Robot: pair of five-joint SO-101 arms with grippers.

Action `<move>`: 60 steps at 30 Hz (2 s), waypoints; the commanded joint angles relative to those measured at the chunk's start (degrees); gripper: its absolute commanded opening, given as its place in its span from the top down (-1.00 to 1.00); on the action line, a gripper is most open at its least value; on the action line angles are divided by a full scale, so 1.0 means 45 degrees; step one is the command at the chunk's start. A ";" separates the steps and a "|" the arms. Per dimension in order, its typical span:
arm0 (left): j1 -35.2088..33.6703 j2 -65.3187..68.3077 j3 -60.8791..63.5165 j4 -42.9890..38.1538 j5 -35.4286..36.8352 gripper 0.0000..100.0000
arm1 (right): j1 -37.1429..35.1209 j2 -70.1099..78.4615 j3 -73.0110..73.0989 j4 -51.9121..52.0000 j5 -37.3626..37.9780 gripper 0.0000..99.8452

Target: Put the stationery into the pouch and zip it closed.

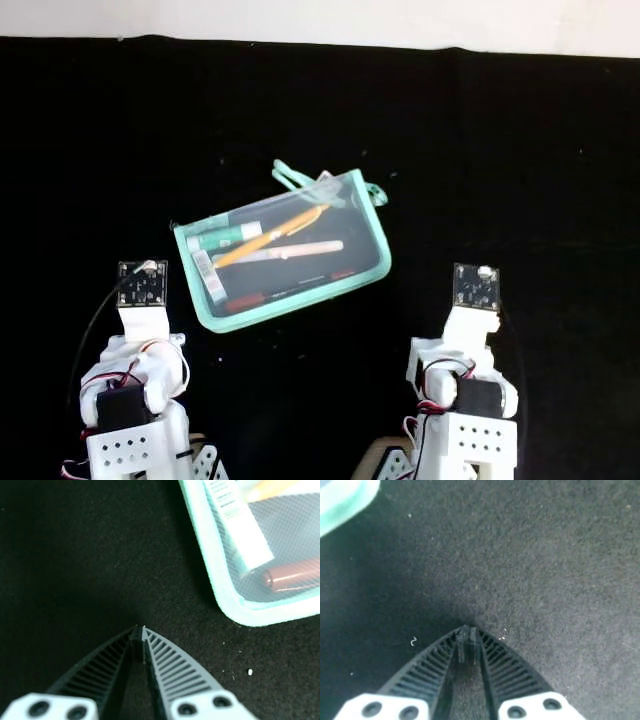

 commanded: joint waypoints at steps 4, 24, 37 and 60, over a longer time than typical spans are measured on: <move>-0.0107 -0.0068 0.0186 0.0098 0.0117 0.99 | 0.0088 -0.1807 0.1455 0.0244 0.0156 0.99; -0.0107 -0.0068 0.0186 0.0098 0.0117 0.99 | 0.0088 -0.3878 0.1866 0.0244 0.0156 0.99; -0.0107 -0.0068 0.0186 0.0098 0.0117 0.99 | 0.0088 -0.3878 0.1866 0.0244 0.0156 0.99; -0.0107 -0.0068 0.0186 0.0098 0.0117 0.99 | 0.0088 -0.3878 0.1866 0.0244 0.0156 0.99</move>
